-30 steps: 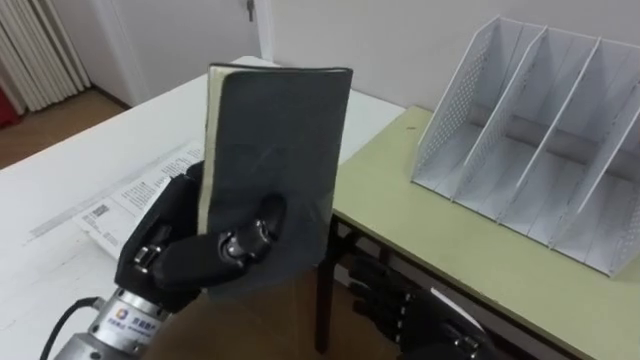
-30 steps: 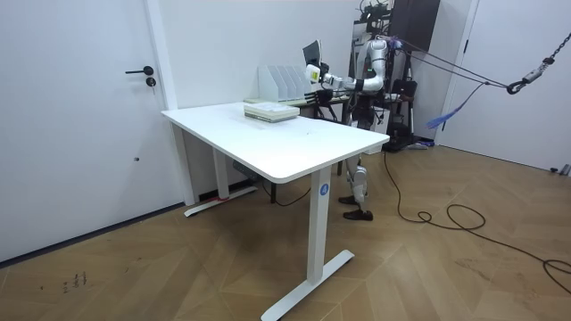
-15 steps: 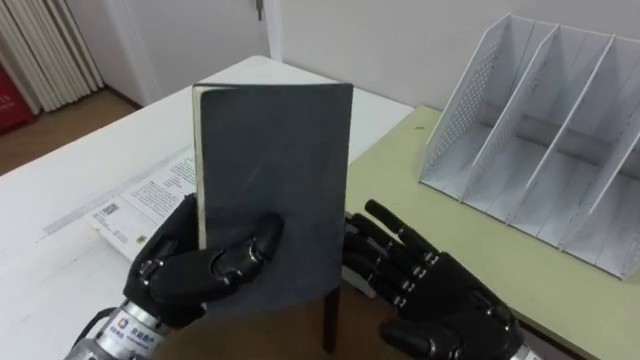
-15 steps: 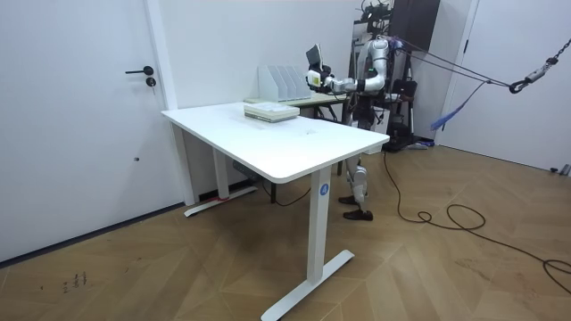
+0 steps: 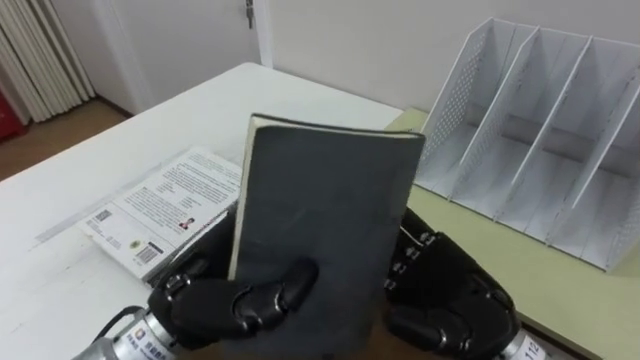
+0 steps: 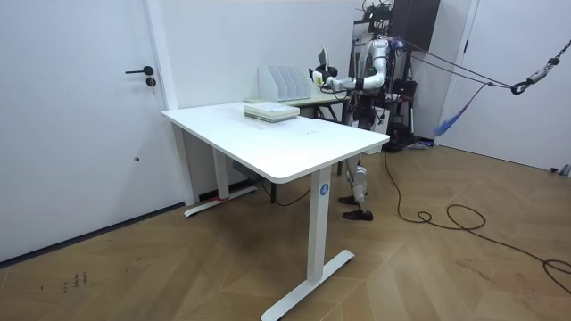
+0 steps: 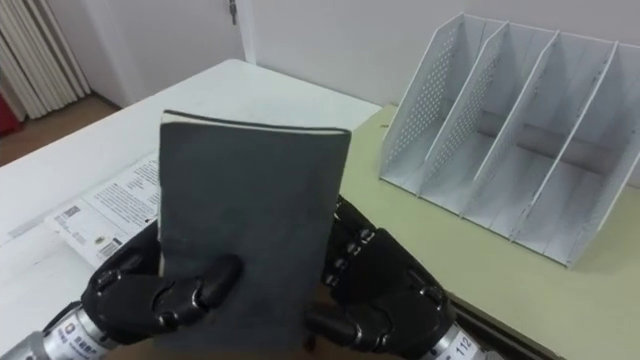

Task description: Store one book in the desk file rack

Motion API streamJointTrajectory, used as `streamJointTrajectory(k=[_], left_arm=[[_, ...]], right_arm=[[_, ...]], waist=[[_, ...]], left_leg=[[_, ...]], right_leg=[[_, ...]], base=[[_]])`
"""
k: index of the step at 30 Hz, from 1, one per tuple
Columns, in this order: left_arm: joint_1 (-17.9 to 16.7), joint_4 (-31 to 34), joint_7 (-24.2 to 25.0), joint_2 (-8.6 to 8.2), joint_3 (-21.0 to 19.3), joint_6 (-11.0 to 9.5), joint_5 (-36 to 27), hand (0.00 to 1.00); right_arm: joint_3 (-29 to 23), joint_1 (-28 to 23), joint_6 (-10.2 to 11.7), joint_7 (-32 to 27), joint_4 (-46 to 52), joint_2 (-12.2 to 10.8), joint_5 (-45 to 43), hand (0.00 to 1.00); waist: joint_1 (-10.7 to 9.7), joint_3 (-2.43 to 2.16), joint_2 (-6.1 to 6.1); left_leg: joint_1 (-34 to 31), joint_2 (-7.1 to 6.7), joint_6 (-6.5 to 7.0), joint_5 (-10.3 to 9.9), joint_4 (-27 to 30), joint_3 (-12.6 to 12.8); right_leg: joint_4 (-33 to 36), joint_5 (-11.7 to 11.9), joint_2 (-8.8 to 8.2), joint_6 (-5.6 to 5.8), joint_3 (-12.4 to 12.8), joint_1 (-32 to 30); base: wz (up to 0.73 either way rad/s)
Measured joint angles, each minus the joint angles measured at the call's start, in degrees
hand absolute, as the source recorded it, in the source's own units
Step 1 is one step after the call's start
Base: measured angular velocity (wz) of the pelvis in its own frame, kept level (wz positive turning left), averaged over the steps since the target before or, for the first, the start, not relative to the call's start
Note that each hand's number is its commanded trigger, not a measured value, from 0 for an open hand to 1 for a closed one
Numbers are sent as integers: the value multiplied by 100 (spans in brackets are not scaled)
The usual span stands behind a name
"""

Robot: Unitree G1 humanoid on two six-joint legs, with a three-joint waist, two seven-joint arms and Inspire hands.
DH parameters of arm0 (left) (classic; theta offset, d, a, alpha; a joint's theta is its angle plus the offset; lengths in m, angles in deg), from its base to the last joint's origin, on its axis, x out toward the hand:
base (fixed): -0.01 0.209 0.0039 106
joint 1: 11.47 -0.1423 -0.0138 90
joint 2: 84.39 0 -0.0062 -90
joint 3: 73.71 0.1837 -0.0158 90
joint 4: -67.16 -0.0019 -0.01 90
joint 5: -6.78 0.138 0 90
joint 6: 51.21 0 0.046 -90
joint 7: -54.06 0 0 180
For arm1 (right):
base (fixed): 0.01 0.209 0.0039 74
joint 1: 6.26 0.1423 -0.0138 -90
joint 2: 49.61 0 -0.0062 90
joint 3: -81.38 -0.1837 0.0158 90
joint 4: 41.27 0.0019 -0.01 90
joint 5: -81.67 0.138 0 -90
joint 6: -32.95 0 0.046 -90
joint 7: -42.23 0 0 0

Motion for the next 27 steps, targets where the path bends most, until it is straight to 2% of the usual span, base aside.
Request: streamJointTrajectory(k=[2, 6, 10, 11, 13, 14, 15, 16, 18, 24, 27], left_arm=[[0, -8, 67, 20, 18, 18, 0, 100], [6, -7, 195, 222, 241, 105, 10, 100], [7, -7, 294, 344, 400, 207, 10, 100], [9, -7, 293, 385, 428, 238, 10, 100], [34, -7, 306, 441, 448, 284, 10, 100], [67, -7, 315, 462, 458, 309, 10, 100], [89, -6, 356, 492, 476, 342, 9, 100], [101, -6, 398, 512, 486, 347, 9, 100], [174, -1, 516, 599, 602, 348, 2, 100], [226, -18, 381, 602, 648, 381, -3, 100], [227, -38, 385, 602, 648, 388, -3, 100]], right_arm=[[55, -2, -18, 6, 0, 35, 38, 0], [298, -2, -104, 137, 158, 189, 163, 0], [490, -2, -181, 327, 184, 289, 170, 2], [498, 0, -208, 329, 185, 294, 169, 33], [511, 2, -237, 329, 190, 318, 168, 67], [509, 8, -236, 320, 197, 346, 169, 67], [502, 9, -236, 288, 197, 389, 169, 91], [497, 13, -235, 262, 197, 412, 169, 100], [503, 12, -233, 101, 196, 492, 168, 100], [479, 1, -24, -23, 196, 547, -15, 100], [481, 0, 2, -23, 196, 562, -39, 100]], waist=[[-11, 9, 15], [-13, -13, 68], [-18, -11, 92], [-14, -9, 96], [-15, -11, 94], [-14, -4, 94], [-7, -7, 94], [-6, -7, 94], [-8, -8, 95], [-10, -4, 80], [4, -2, 53]], left_leg=[[-2, 0, 0, 0, -8, 9], [-47, 0, 0, -1, -21, 42], [-46, 7, 0, -1, -15, 100], [-54, 9, 0, -1, -15, 114], [-106, 7, 0, -1, -11, 110], [-134, 6, 0, -1, -9, 106], [-177, 3, 0, 0, 1, 102], [-194, 3, 0, 0, 6, 102], [-220, 3, 0, 0, 18, 95], [-296, 8, -1, -1, 77, 142], [-298, 5, -2, -2, 91, 160]], right_leg=[[0, -2, 2, 4, 10, -8], [7, -2, 2, 6, 14, -85], [0, -1, 3, 4, 19, -92], [0, -2, 3, 5, 20, -100], [32, -3, 2, 4, 21, -176], [71, -6, -2, 2, 24, -218], [93, -7, -5, 2, 25, -263], [96, -7, -6, 2, 25, -282], [104, -7, -6, 1, 28, -302], [133, -8, -2, -2, 47, -373], [173, -17, -2, -5, 80, -400]], base=[[0], [0], [0], [0], [0], [0], [0], [0], [0], [-1], [-5]])
